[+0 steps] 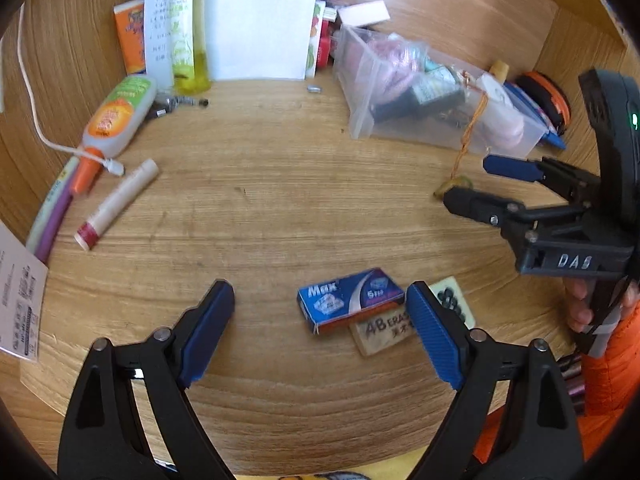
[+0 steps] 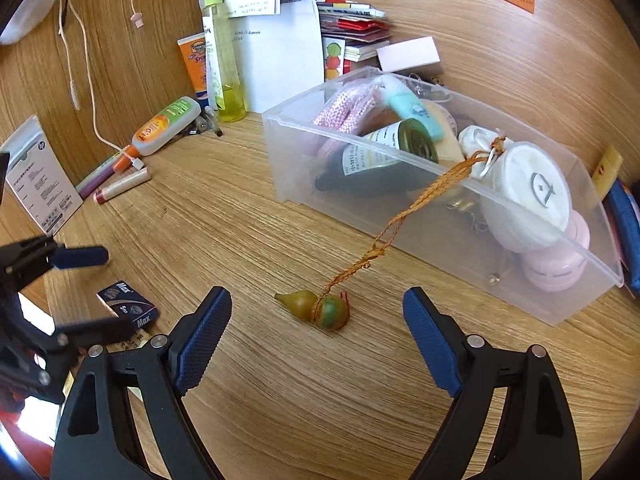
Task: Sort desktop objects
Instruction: 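Grasp the blue Max staple box with left tool while right tool grasps the gourd charm, then lift and carry the staple box and gourd charm over the clear box with both tools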
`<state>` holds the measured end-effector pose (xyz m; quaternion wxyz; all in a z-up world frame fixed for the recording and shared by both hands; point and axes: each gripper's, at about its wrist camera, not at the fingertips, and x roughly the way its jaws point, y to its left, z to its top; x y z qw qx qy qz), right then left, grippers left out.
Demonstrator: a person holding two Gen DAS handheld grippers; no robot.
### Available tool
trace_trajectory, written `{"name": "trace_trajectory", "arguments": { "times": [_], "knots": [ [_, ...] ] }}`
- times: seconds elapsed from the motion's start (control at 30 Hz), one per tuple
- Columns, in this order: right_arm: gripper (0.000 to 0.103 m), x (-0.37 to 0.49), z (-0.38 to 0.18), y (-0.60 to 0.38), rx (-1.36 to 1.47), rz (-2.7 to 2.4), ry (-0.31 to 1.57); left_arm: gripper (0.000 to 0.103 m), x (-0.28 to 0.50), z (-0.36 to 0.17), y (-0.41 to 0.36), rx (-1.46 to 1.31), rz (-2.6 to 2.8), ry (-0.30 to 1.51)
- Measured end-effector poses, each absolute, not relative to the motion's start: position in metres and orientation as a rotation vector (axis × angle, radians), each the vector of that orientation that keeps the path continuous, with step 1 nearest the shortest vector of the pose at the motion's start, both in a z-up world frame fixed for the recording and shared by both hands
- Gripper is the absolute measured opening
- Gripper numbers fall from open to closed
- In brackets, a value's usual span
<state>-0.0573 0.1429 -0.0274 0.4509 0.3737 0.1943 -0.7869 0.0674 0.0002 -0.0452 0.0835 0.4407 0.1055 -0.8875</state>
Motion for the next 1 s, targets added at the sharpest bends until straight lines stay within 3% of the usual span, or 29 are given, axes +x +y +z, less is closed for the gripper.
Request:
{"name": "trace_trajectory", "arguments": {
  "times": [0.1,0.23,0.3,0.43,0.5,1.0],
  "knots": [
    [0.079,-0.061,-0.032,0.141,0.955,-1.939,0.464,0.078,0.068,-0.044,0.004,1.315,-2.66,0.317],
    [0.067,-0.062,-0.038,0.135,0.991,-1.913,0.459,0.073,0.067,-0.044,0.005,1.31,-2.669,0.346],
    [0.057,-0.059,-0.04,0.131,0.986,-1.909,0.487,0.069,0.068,-0.044,0.006,1.307,-2.677,0.353],
    [0.045,-0.054,-0.041,0.127,0.945,-1.925,0.542,0.053,0.069,-0.042,0.009,1.316,-2.701,0.384],
    [0.038,-0.053,-0.041,0.126,0.933,-1.913,0.543,0.053,0.069,-0.041,0.009,1.32,-2.7,0.399],
    [0.038,-0.061,-0.019,0.15,0.9,-1.944,0.414,0.052,0.071,-0.028,-0.01,1.217,-2.653,0.467]
  ]
}}
